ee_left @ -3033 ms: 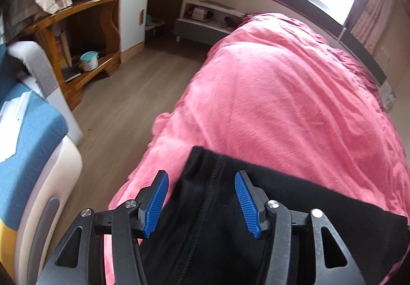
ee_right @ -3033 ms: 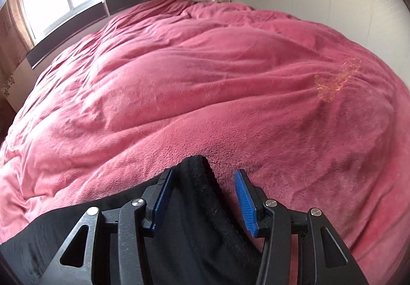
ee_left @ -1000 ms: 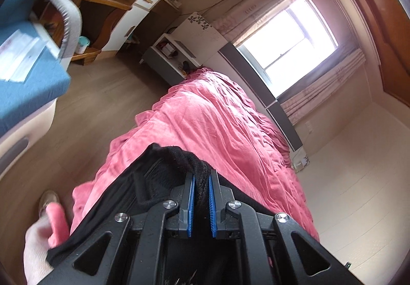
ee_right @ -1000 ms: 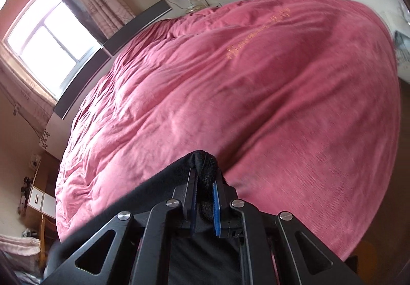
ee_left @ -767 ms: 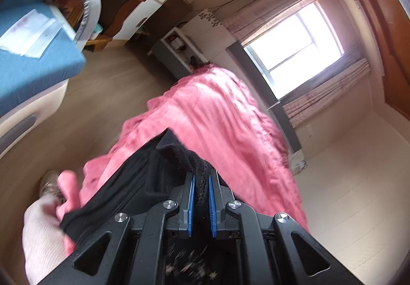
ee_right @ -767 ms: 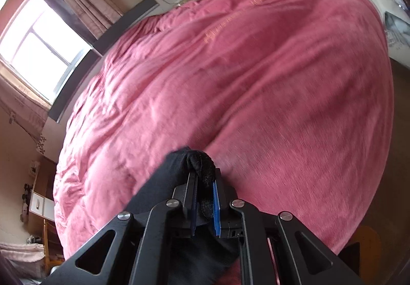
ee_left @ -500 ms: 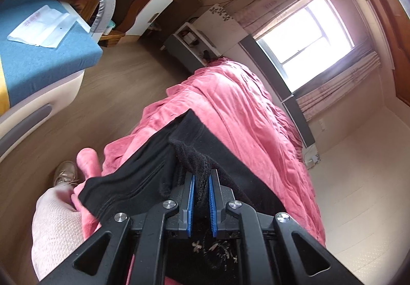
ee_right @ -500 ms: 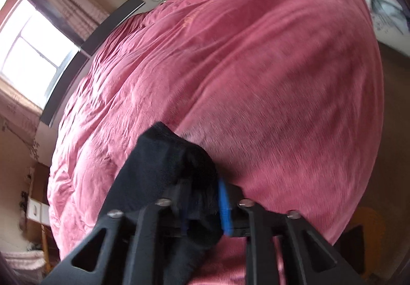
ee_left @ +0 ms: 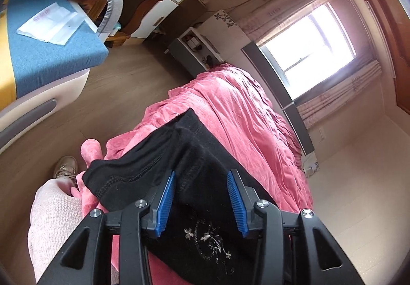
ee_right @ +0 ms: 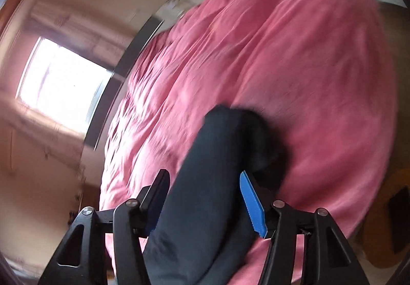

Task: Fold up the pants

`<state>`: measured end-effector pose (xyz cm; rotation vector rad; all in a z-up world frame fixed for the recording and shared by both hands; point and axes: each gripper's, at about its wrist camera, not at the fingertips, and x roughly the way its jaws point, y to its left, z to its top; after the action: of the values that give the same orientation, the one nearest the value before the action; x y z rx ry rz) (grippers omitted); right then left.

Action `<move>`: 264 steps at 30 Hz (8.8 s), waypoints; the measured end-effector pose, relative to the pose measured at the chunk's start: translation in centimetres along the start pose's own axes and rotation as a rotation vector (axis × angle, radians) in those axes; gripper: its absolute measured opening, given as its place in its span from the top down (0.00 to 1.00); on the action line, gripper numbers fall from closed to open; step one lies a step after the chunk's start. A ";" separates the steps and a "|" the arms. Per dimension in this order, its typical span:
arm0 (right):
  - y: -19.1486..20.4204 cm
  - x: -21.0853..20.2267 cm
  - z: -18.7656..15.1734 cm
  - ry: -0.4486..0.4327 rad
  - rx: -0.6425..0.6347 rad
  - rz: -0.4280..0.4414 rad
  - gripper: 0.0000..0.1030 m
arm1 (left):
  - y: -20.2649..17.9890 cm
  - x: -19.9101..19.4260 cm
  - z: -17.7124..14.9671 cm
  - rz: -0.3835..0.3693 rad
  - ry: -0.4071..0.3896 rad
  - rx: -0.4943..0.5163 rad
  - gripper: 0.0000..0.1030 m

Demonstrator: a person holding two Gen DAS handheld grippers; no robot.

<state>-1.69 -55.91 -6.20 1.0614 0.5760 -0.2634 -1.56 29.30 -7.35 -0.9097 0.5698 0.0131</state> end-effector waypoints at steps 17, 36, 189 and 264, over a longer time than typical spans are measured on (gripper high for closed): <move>1.3 2.6 -0.7 0.013 -0.037 0.134 0.93 | -2.8 -3.5 0.4 -0.055 -0.047 0.061 0.32; -3.4 3.7 -2.7 0.135 0.035 -0.046 0.87 | -3.6 5.3 0.4 0.239 0.274 -0.105 0.30; 29.1 28.8 -35.2 1.146 -0.646 0.306 0.87 | 1.4 13.5 5.4 0.260 0.394 0.310 0.77; -5.6 0.9 0.0 0.067 -0.112 -0.287 0.41 | -13.2 14.7 -13.7 0.294 0.305 0.720 0.60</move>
<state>-3.63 -58.52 -10.88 0.8811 0.7954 -0.4425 7.90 7.53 -11.04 -0.1194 0.9107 -0.0637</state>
